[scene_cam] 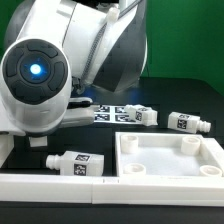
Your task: Assemble one leg
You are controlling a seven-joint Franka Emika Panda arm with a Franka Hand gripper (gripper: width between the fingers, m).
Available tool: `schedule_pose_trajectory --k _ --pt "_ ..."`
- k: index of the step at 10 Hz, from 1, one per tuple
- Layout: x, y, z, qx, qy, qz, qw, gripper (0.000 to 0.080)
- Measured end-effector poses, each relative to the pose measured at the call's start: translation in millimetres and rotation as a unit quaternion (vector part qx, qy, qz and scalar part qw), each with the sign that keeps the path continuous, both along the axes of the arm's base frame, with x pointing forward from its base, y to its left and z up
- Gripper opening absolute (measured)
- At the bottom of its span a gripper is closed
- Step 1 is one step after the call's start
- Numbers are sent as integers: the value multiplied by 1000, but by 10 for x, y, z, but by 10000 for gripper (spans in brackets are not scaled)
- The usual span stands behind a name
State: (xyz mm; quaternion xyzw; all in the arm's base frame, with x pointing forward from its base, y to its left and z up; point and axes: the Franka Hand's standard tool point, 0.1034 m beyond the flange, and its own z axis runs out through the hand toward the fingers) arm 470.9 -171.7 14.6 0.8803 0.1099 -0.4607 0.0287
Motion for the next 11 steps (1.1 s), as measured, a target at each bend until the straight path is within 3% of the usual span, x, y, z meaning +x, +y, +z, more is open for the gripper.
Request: schedule_pose_trajectory --k 1,3,4,5,6,7,9,10,11 --pt "25 85 66 -6 1 -3 1000 282" --pt "189 483 446 -15 -10 -31 999 282" --pt "300 702 670 -24 -16 -55 998 282" --pt "516 907 857 -33 -49 -70 996 282" --pt "642 1007 1008 -39 -73 -72 994 284" --pt "766 955 983 -30 -120 -66 990 284" --pt "787 956 1017 -18 -194 -61 979 284" --pt "846 1002 988 -25 -233 -71 970 284" --pt "927 1216 959 -24 -281 -75 956 284"
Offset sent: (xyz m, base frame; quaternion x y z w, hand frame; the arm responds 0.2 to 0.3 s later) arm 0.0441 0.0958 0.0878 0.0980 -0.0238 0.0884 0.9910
